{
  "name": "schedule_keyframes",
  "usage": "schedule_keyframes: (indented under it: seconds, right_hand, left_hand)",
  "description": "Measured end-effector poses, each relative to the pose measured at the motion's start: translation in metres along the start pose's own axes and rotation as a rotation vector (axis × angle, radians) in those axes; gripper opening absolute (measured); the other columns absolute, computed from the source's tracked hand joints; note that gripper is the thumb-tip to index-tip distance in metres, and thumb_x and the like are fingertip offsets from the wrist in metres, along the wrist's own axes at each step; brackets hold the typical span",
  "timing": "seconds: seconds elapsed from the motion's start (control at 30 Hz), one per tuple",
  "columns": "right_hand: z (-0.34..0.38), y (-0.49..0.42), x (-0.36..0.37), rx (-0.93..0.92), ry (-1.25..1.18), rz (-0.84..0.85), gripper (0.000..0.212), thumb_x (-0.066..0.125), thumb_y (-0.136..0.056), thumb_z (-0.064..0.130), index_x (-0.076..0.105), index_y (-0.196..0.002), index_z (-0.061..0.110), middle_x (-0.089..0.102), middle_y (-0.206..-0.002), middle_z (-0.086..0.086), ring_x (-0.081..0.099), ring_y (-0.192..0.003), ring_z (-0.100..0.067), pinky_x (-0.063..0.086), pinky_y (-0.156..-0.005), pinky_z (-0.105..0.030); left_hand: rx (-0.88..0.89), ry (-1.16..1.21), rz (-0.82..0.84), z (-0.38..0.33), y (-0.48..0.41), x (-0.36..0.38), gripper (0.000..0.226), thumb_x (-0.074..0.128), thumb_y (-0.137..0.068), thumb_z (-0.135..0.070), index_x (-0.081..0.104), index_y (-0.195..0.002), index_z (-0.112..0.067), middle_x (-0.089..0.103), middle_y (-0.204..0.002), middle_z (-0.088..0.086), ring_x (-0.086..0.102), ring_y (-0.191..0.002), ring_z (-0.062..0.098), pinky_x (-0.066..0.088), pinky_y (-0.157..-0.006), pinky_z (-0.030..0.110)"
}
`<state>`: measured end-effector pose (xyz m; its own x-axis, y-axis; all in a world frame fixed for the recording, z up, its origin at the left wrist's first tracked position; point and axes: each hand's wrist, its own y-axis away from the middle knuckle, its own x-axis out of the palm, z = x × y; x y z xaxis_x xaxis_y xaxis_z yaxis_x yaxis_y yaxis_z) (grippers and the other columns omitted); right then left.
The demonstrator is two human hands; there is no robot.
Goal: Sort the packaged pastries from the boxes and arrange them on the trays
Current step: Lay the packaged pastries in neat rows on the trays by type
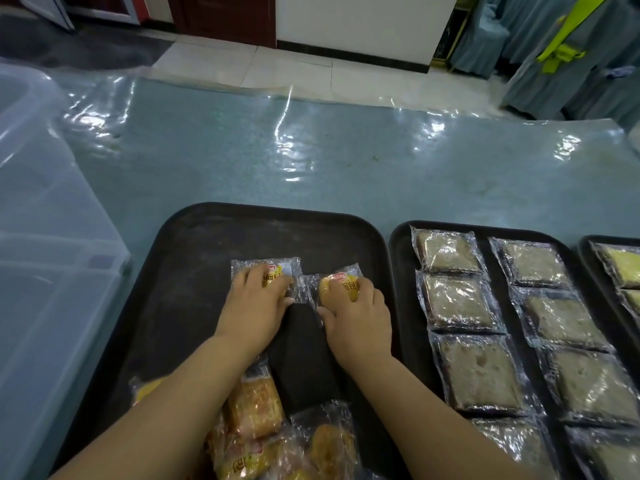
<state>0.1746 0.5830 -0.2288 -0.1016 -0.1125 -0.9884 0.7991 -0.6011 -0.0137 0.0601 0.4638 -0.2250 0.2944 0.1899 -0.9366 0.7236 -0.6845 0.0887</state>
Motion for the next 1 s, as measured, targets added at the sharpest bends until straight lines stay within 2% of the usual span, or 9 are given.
schedule_keyframes:
  seconds: [0.07,0.13,0.53,0.77,1.0]
  right_hand:
    - [0.001,-0.016,0.000,0.022,0.015,0.010,0.048,0.053,-0.089,0.050,0.046,-0.129,0.025,0.040,-0.137,-0.016,0.045,-0.118,-0.032,0.042,-0.091,-0.043]
    - [0.000,-0.035,0.002,0.038,0.011,-0.006,0.048,0.047,-0.091,0.051,0.042,-0.131,0.024,0.035,-0.140,-0.015,0.041,-0.120,-0.031,0.039,-0.093,-0.043]
    - [0.010,-0.100,0.005,0.076,0.057,0.015,0.048,0.041,-0.094,0.050,0.038,-0.132,0.021,0.033,-0.140,-0.016,0.038,-0.118,-0.032,0.037,-0.092,-0.042]
    - [0.010,-0.082,-0.014,0.061,-0.004,0.024,0.051,0.046,-0.092,0.051,0.037,-0.136,0.025,0.032,-0.144,-0.012,0.035,-0.125,-0.031,0.036,-0.095,-0.043]
    - [0.000,-0.010,-0.046,-0.010,-0.217,-0.067,0.046,0.054,-0.091,0.041,0.048,-0.130,0.020,0.049,-0.129,-0.006,0.046,-0.115,-0.024,0.043,-0.090,-0.037]
  left_hand:
    - [-0.004,0.026,-0.005,0.002,-0.013,0.000,0.044,0.053,-0.092,-0.038,0.045,-0.134,-0.030,0.032,-0.142,0.003,0.020,-0.132,0.026,0.031,-0.107,0.037]
    - [-0.015,0.051,-0.014,0.004,-0.026,-0.002,0.047,0.057,-0.089,-0.038,0.045,-0.134,-0.030,0.032,-0.141,0.002,0.019,-0.131,0.025,0.031,-0.106,0.037]
    - [-0.025,0.092,-0.069,0.014,-0.081,-0.003,0.050,0.062,-0.085,-0.037,0.047,-0.132,-0.028,0.034,-0.139,0.003,0.020,-0.132,0.025,0.036,-0.105,0.039]
    - [0.011,0.102,-0.100,0.008,-0.062,-0.019,0.054,0.063,-0.085,-0.035,0.046,-0.135,-0.024,0.032,-0.143,0.004,0.018,-0.134,0.024,0.027,-0.109,0.038]
    - [-0.033,0.266,-0.145,-0.016,0.013,-0.048,0.041,0.059,-0.088,-0.037,0.054,-0.126,-0.023,0.045,-0.131,-0.002,0.028,-0.127,0.023,0.032,-0.103,0.033]
